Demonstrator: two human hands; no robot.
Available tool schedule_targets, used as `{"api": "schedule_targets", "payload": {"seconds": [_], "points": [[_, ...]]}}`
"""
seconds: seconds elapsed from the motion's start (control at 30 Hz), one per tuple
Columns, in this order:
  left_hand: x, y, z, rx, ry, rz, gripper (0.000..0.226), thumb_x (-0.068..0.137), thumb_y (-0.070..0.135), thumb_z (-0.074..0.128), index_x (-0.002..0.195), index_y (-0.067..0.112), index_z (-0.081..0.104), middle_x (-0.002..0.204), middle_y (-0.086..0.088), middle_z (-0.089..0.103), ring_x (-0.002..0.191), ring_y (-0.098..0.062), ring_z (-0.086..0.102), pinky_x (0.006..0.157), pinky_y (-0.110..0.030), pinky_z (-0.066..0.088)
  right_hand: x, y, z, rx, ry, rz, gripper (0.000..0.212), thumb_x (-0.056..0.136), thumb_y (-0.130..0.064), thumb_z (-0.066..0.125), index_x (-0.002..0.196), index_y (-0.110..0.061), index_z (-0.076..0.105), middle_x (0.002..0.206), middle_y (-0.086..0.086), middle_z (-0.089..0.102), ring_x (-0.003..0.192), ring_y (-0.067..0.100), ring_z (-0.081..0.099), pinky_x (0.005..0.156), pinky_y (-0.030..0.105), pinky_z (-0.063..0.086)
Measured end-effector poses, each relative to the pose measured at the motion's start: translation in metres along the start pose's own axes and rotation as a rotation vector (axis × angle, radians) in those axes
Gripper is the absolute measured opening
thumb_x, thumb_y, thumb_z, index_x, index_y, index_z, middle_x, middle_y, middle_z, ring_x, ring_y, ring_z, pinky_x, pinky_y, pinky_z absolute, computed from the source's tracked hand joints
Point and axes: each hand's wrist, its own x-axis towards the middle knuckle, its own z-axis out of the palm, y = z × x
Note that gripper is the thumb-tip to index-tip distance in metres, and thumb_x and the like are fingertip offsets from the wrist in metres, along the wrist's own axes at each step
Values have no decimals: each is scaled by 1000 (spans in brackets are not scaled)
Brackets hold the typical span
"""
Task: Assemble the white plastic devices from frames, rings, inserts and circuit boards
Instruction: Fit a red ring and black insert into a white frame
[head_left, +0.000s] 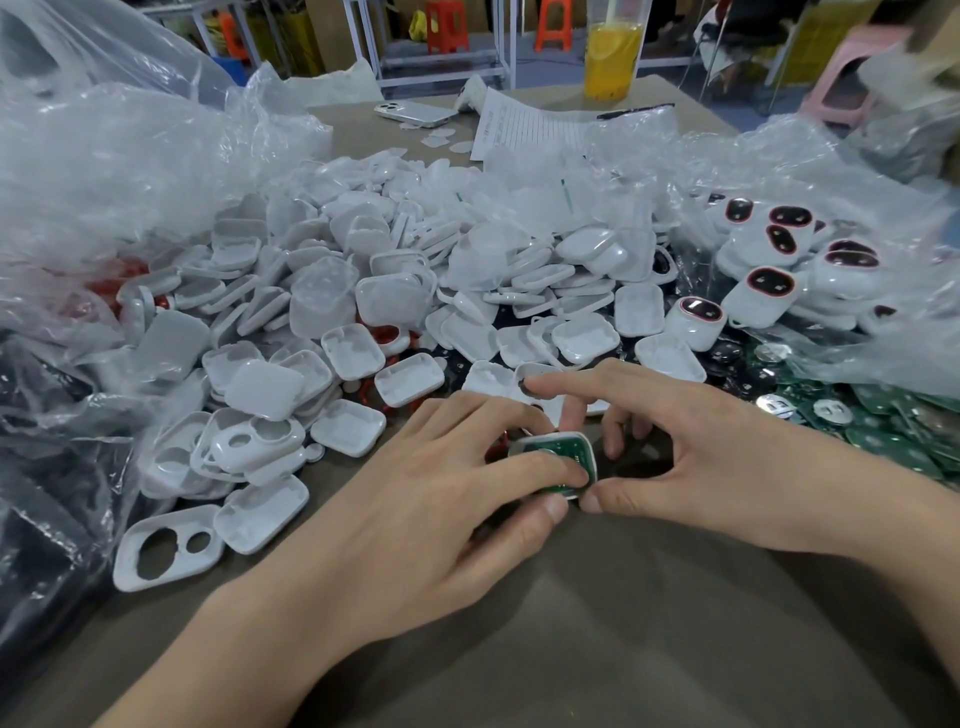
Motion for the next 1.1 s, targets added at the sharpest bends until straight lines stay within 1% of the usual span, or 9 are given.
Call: {"api": "schedule_targets", "payload": {"seconds": [0.17, 0.3, 0.47, 0.6, 0.7, 0.77, 0.9, 0.97, 1.1], "points": [[0, -1, -1, 6, -7, 2, 27, 104, 41, 48, 123, 36, 66, 128, 9, 54, 116, -15, 50, 93, -36, 43, 1, 1, 0, 25, 9, 4, 74, 82, -43, 76, 138, -68, 34, 120, -24, 51, 98, 8, 54, 88, 18, 45], [-1, -2, -3, -23, 53, -7, 30, 105, 41, 45, 127, 36, 65, 132, 10, 54, 118, -14, 48, 96, -34, 43, 1, 1, 1, 50, -4, 15, 74, 76, -56, 72, 138, -68, 33, 122, -26, 54, 100, 4, 58, 79, 21, 49], [0, -14, -9, -32, 200, -90, 28, 104, 37, 48, 118, 28, 70, 113, 16, 62, 106, -12, 52, 93, -33, 43, 1, 3, 0, 71, -25, 25, 78, 75, -60, 73, 140, -67, 30, 123, -24, 58, 102, 6, 57, 83, 29, 48], [0, -23, -12, 23, 248, -169, 23, 100, 31, 53, 109, 24, 73, 97, 14, 67, 98, -15, 56, 89, -34, 46, -2, 3, -1, 99, -21, 28, 71, 74, -64, 72, 135, -67, 37, 126, -24, 55, 102, 5, 56, 87, 23, 46], [-3, -28, -18, 24, 236, -180, 23, 98, 34, 54, 104, 25, 74, 92, 16, 68, 94, -12, 55, 87, -29, 46, -2, 1, -3, 140, 68, 14, 48, 83, -64, 65, 128, -62, 50, 123, -23, 59, 100, 6, 59, 85, 14, 45], [-4, -30, -20, 21, 196, -187, 23, 96, 39, 54, 102, 28, 74, 93, 17, 65, 93, -9, 53, 87, -24, 43, -1, -2, -4, 156, 144, -4, 34, 89, -59, 60, 122, -59, 57, 119, -21, 63, 96, 8, 61, 80, 14, 46], [-4, -30, -20, 38, 125, -189, 28, 96, 52, 50, 102, 36, 72, 98, 21, 62, 98, -5, 50, 90, -18, 38, 0, -6, -3, 121, 287, -4, 23, 89, -54, 56, 110, -57, 65, 105, -24, 69, 91, 7, 64, 80, 22, 48], [-4, -32, -19, 60, 129, -181, 28, 97, 52, 49, 102, 36, 71, 100, 21, 60, 98, -5, 49, 90, -19, 38, 1, -6, -3, 93, 372, 10, 21, 88, -53, 54, 105, -55, 68, 100, -23, 70, 90, 6, 63, 80, 19, 47], [-4, -38, -16, 130, 182, -181, 24, 100, 40, 53, 102, 28, 74, 99, 16, 63, 95, -8, 49, 87, -29, 42, 5, 0, -3, -193, 570, -3, 21, 94, -37, 57, 108, -41, 71, 112, -25, 63, 113, 2, 51, 96, 3, 28]]}}
